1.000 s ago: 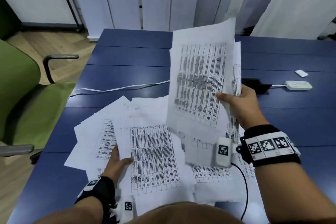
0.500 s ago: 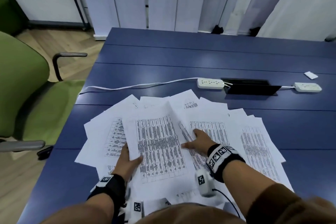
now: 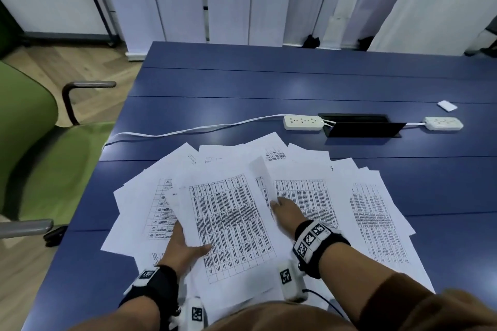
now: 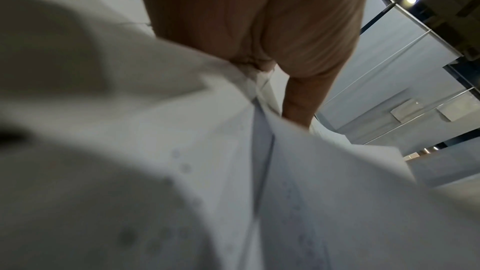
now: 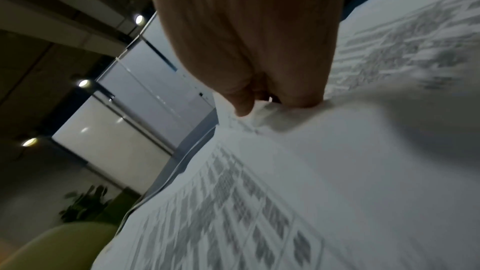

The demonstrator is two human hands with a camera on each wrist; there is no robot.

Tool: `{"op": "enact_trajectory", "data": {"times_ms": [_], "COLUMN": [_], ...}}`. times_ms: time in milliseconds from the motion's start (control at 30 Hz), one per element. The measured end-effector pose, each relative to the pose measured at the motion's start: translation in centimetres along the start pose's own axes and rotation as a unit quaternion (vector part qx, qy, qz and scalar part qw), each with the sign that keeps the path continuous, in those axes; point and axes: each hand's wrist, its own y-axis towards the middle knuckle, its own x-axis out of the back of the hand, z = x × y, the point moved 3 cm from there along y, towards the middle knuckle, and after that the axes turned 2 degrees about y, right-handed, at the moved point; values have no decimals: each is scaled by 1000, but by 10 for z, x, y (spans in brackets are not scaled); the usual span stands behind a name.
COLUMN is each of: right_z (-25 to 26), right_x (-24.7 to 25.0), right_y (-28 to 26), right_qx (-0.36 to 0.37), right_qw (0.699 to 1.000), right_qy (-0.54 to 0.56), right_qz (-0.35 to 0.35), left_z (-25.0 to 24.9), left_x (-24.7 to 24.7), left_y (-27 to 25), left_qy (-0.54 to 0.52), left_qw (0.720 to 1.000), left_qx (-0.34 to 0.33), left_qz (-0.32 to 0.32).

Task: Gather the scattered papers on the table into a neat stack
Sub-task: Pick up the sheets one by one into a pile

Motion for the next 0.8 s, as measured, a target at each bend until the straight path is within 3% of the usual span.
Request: {"op": "enact_trajectory", "data": {"times_ms": [67,167,233,300,433,533,800], "right_z": [-5,-37,-62,-78,-90,-81,-18], "right_x": [30,94,125,139,129,119,175], "right_y": [5,-1,-14,-22,-7,-3,-24], "right_qx": [-17,-164,-271,-294,-168,-112,17], "right_qw": [996,952,918,918,965,980,957], "right_qy": [8,-89,-130,-109,117,124,63], "right_qz": [-88,-243,-258,-243,-167,-105,-282], "left_z": [6,11,9,4,1,0,1], "left_x": [4,9,7,2,1,2,3], "left_y": [3,6,7,6,4,3,2], "left_qy": [17,31,21,2,-2,-5,7], "left_qw": [1000,999,999,1000,1000,1000,1000], "left_qx": [7,25,24,14,1,-2,9], "left_qz": [2,1,1,3,-8,0,-9]}}
